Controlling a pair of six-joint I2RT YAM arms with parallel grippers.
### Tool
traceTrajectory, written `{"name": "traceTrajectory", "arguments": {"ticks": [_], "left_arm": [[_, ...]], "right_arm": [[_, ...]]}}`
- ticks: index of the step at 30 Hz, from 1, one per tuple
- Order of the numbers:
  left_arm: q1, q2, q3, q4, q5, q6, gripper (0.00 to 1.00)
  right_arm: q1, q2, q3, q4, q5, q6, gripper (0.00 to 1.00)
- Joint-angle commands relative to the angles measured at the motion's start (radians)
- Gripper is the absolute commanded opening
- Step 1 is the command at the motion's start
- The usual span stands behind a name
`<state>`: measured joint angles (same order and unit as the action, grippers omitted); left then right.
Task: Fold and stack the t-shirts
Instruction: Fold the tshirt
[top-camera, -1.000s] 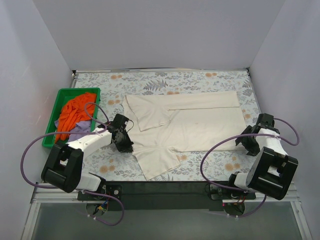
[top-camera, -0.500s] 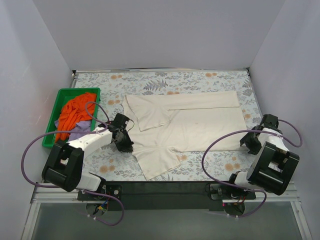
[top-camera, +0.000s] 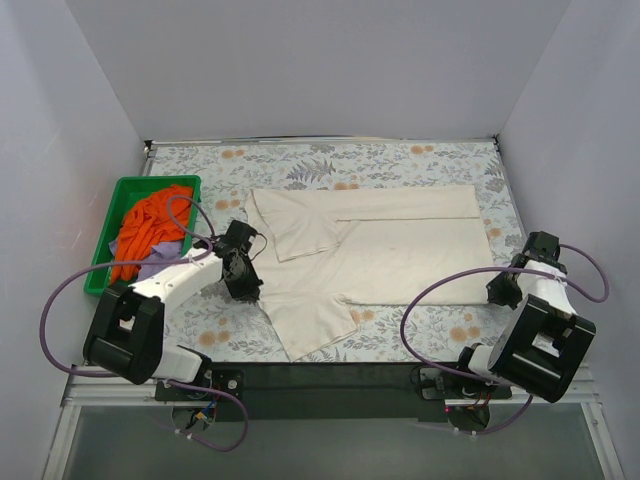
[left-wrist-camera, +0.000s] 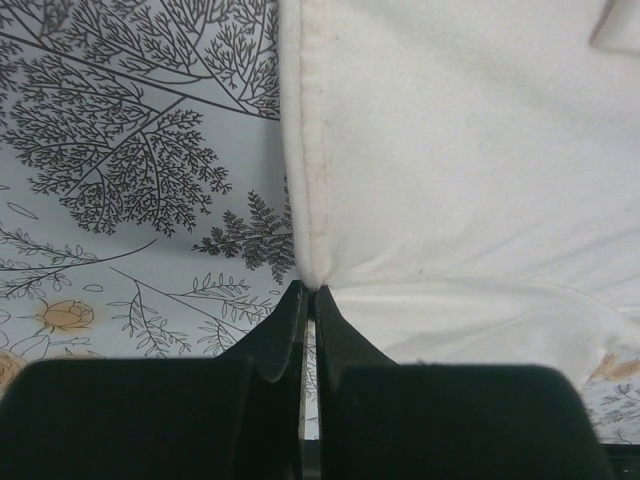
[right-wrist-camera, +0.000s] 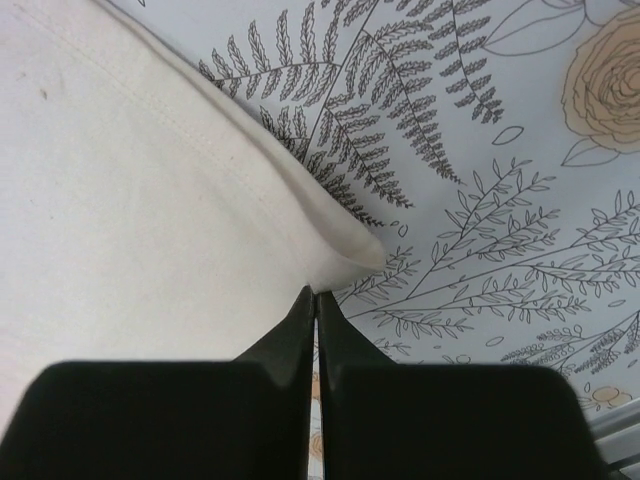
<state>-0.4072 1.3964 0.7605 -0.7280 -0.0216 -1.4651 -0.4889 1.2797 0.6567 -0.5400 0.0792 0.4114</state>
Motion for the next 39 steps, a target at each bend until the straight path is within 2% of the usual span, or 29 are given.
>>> {"name": "traceTrajectory", "arguments": {"ticks": [1,12,21,30,39], "left_arm": [[0.031,-0.05,0.049,-0.056,-0.038,0.023,0.0],[0.106,-0.016,0.183,-0.073,0.009,0.063,0.0],[0.185,0.096,0.31,-0.051,0.068,0.107,0.0],[0.191,0.229,0.448,-0.036,0.074,0.123,0.0],[0.206,0.326,0.548,-0.024,0.057,0.15,0.0]], "right_arm": [[-0.005,-0.034,0.05,-0.067,0.024,0.026,0.01],[0.029,0.007,0.205,-0.109,-0.103,0.006,0.01],[0.064,0.176,0.38,-0.126,-0.147,-0.016,0.01],[0.148,0.332,0.534,-0.121,-0.114,-0.023,0.01],[0.164,0.423,0.652,-0.123,-0.056,-0.023,0.01]]}}
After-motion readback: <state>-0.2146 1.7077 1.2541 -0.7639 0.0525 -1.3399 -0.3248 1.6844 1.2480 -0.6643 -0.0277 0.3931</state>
